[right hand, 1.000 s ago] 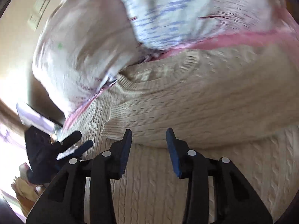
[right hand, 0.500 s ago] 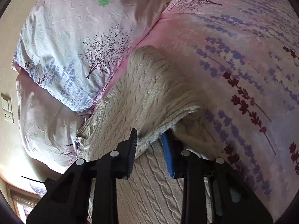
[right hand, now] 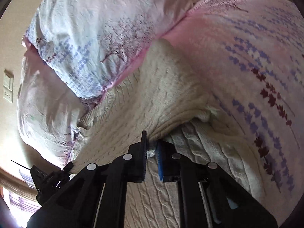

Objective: Fold small clothes
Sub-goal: 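Open the right tool to release the sleeve while the left tool grasps the other cuff, then fold the held sleeve across the sweater body with the left tool, release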

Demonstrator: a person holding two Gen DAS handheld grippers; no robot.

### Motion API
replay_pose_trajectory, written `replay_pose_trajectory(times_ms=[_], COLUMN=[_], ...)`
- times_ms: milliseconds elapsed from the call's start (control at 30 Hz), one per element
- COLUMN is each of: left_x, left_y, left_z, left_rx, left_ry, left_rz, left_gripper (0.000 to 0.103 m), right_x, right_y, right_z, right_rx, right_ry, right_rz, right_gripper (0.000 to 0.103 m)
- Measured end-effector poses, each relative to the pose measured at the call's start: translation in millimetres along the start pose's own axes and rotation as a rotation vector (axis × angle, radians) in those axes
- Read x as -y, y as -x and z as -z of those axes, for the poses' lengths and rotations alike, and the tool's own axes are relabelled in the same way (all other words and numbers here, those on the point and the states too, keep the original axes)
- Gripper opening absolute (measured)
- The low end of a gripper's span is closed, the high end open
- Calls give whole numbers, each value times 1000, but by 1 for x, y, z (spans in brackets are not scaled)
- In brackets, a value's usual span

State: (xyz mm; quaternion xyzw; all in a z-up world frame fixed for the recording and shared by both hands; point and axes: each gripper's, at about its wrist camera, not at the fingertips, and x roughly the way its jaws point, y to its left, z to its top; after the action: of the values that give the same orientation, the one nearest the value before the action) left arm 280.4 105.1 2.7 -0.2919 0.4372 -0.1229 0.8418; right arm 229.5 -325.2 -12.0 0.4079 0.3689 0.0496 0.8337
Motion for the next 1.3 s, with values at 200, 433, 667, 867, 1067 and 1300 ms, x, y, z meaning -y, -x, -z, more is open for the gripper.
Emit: replay_pose_trajectory(times_ms=[200, 433, 667, 867, 1067, 1300], left_x=[-7, -32, -96, -155, -203, -231], left_y=[-8, 54, 139, 184, 189, 195], left_z=[4, 6, 24, 29, 30, 26], left_rx=[-18, 67, 183, 258, 278, 357], left_ry=[-23, 39, 170, 312, 523, 692], left_rz=[-26, 48, -20, -134, -129, -89], left_gripper=[11, 41, 42, 42, 36, 27], right_x=[-14, -91, -155, -164, -149, -153], right_y=[13, 26, -51, -79, -68, -67], right_z=[10, 30, 57, 87, 69, 69], right_rx=[-9, 59, -66, -94, -155, -172], right_ry=[67, 439, 699, 836, 709, 714], right_rz=[66, 159, 249, 364, 277, 272], right_gripper=[23, 43, 44, 51, 56, 60])
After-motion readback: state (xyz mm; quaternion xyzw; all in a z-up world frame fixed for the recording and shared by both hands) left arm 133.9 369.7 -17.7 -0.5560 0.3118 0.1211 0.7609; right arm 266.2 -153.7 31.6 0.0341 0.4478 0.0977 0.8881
